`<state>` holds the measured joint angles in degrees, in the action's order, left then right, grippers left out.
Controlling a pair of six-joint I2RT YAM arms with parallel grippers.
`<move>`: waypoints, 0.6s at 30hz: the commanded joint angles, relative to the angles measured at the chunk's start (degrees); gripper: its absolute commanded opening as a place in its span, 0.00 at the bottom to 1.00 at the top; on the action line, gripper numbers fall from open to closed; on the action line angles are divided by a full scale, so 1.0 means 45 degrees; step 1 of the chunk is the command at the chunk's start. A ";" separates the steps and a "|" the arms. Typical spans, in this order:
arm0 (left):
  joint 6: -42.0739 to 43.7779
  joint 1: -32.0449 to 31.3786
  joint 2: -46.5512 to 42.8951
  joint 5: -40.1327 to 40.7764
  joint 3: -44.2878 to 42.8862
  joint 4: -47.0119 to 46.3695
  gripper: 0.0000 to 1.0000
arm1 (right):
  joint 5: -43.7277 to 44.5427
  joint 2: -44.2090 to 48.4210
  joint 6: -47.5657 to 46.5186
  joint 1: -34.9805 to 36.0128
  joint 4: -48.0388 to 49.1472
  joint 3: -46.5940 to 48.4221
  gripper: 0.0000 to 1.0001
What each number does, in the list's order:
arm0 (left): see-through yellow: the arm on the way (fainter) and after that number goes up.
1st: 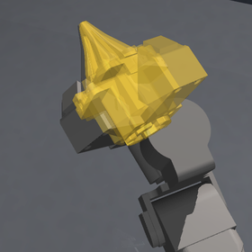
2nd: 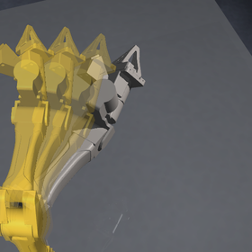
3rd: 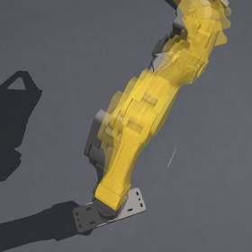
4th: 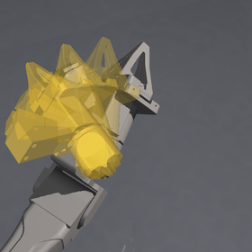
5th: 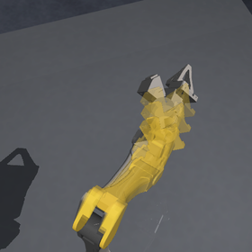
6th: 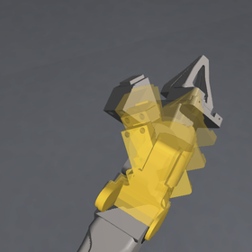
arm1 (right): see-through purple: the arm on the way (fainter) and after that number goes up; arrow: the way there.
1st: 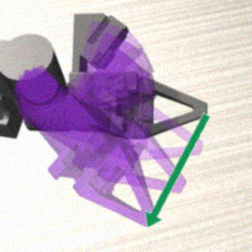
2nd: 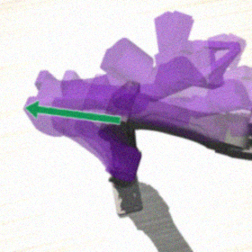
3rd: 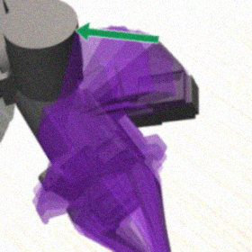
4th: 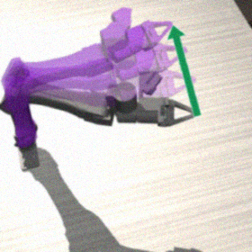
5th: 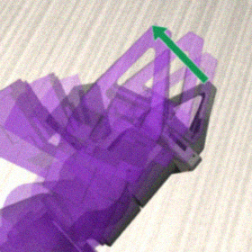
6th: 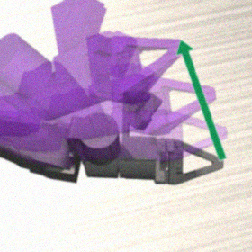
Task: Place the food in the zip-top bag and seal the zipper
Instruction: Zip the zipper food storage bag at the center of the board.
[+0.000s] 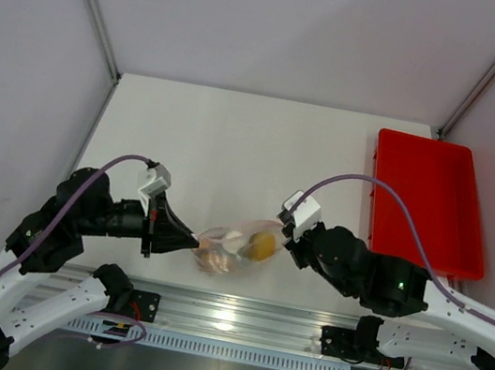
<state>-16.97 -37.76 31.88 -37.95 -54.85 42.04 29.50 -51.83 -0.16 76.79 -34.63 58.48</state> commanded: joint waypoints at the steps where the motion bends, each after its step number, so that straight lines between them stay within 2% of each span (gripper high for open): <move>1: 0.0021 -0.0028 0.0006 0.0095 -0.1384 -0.1197 0.01 | -0.0361 -0.0102 0.0095 -0.0054 -0.0076 0.1901 0.00; 6: 0.0548 -0.0027 0.0084 -0.0393 -0.2107 -0.1237 0.00 | -0.1203 -0.0337 -0.0314 0.0024 -0.0799 0.3078 0.00; 13: 0.0569 -0.0027 -0.0111 0.0036 -0.1953 -0.0807 0.00 | -0.1376 0.0522 -0.0354 0.0122 -0.0624 0.2552 0.00; 18: 0.0802 -0.0028 0.0356 0.0464 -0.1854 -0.0186 0.00 | -0.1731 0.0016 -0.0257 0.0044 -0.1385 0.2532 0.00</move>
<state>-15.14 -37.76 32.08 -37.56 -62.67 41.06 22.48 -50.50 -1.15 77.01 -39.48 69.65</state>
